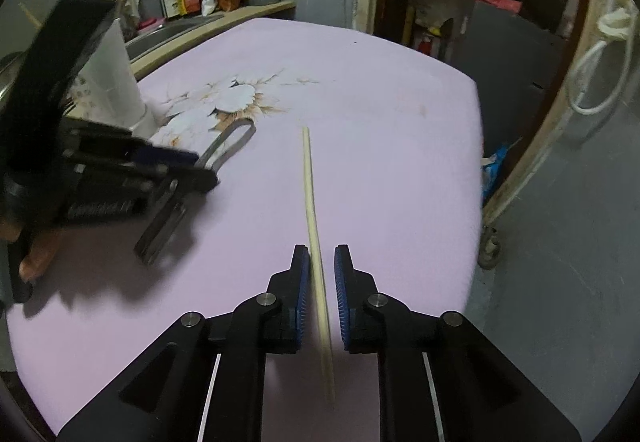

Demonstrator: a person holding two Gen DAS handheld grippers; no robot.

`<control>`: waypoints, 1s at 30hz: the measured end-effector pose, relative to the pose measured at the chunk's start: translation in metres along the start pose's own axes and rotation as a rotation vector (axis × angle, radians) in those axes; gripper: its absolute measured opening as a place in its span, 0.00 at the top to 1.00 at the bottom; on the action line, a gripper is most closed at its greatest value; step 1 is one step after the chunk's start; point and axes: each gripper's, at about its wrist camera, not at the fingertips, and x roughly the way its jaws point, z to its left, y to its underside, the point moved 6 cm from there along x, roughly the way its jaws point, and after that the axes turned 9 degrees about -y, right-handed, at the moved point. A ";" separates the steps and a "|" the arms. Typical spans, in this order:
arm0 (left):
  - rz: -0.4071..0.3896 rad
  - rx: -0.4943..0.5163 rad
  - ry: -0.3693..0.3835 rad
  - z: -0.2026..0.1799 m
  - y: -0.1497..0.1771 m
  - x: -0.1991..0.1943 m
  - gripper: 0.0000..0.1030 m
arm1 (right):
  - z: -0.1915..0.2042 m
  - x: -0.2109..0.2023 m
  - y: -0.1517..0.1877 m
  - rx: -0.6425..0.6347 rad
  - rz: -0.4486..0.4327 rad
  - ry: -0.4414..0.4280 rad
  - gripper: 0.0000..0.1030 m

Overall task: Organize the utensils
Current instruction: 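Lift the tongs and chopstick and carry them up over the white caddy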

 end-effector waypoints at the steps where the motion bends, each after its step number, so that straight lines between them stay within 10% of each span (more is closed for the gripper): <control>1: 0.004 0.005 0.005 0.001 -0.001 0.001 0.81 | -0.001 0.006 -0.008 0.002 0.014 -0.012 0.87; 15: 0.037 0.022 0.015 -0.001 -0.007 0.006 0.81 | -0.014 0.033 -0.034 0.161 0.040 -0.162 0.97; 30: -0.216 -0.107 0.154 0.010 0.016 -0.048 0.84 | 0.023 -0.066 -0.014 0.115 -0.492 -0.087 0.97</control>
